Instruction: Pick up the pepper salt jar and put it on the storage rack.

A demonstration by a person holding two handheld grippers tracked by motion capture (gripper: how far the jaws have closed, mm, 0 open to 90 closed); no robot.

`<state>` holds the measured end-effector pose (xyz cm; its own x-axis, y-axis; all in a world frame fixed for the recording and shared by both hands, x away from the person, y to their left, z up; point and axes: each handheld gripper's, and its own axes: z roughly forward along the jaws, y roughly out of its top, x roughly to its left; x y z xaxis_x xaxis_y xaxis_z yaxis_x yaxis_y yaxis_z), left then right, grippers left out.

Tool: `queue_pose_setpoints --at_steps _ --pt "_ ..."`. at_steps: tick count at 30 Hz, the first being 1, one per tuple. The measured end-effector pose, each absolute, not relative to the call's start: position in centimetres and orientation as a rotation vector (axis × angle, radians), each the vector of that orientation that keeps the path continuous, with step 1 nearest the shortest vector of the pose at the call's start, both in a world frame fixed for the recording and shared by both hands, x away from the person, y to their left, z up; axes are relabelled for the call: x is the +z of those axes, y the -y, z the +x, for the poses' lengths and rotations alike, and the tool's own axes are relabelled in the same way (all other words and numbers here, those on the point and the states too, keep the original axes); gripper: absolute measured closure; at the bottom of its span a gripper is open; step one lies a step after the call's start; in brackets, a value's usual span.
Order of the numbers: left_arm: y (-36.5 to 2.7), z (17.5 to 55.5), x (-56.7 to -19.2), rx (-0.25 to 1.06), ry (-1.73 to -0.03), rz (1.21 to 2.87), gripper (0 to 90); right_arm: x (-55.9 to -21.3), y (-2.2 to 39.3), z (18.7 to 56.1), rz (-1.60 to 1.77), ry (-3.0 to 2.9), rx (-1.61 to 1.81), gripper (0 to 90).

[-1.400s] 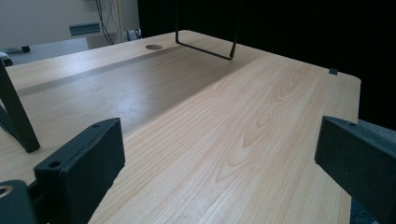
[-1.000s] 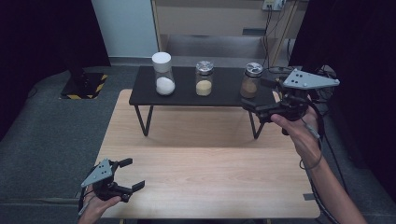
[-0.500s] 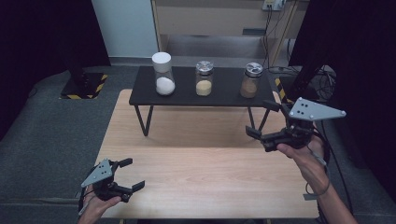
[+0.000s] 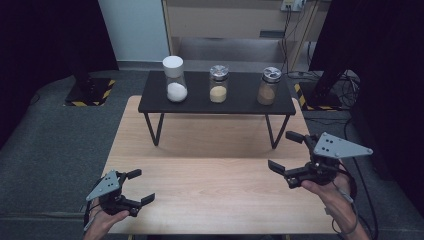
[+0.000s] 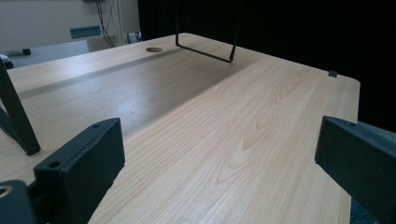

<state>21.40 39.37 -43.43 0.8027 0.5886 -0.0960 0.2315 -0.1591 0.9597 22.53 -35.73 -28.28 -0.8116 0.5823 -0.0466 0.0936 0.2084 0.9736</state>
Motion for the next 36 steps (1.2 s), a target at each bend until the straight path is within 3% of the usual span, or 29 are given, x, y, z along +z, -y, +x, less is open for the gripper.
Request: queue_pose_setpoints --at_steps 23,36 --pt "-39.6 21.3 -43.6 0.359 -0.643 1.723 0.4 -36.0 38.5 20.3 0.814 -2.119 1.573 4.3" --pt "-39.5 21.2 -43.6 0.366 -0.643 1.723 0.4 -38.5 38.8 19.8 0.865 -2.157 1.509 4.7"
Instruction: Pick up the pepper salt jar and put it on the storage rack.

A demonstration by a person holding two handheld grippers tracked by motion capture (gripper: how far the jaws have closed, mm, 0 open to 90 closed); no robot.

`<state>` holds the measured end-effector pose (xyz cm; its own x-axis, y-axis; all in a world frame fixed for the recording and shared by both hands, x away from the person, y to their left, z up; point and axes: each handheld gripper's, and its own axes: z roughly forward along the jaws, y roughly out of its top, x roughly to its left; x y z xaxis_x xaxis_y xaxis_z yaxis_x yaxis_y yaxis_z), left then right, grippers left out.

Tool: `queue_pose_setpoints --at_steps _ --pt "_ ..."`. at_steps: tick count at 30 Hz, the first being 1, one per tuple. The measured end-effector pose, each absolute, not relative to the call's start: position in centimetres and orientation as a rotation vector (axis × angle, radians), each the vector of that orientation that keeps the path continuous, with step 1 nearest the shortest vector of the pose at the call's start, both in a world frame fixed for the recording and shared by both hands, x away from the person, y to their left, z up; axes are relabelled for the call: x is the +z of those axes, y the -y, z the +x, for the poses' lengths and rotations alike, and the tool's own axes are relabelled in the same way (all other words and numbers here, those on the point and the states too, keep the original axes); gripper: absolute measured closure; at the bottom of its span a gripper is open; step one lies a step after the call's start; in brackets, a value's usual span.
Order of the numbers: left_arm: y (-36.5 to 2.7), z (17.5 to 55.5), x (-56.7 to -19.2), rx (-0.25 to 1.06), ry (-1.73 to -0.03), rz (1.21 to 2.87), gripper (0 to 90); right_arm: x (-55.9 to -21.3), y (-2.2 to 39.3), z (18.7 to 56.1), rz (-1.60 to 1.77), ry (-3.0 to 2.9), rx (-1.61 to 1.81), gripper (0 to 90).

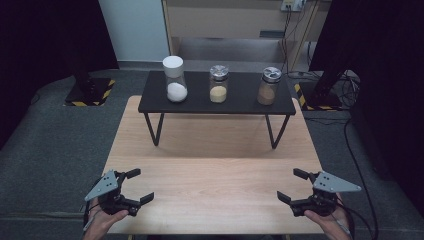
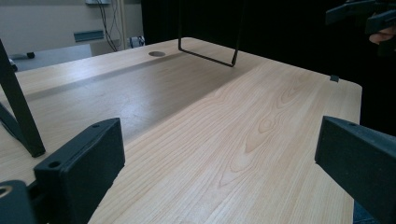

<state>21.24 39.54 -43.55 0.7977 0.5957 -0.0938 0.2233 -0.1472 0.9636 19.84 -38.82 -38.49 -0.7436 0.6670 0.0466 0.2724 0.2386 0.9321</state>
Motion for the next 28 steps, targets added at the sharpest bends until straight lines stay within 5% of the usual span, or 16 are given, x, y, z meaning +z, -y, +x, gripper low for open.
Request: queue_pose_setpoints --at_steps 28 --pt "-39.5 21.3 -43.5 0.364 -0.627 1.726 0.4 -39.8 39.1 19.7 0.898 -2.149 1.499 4.9"
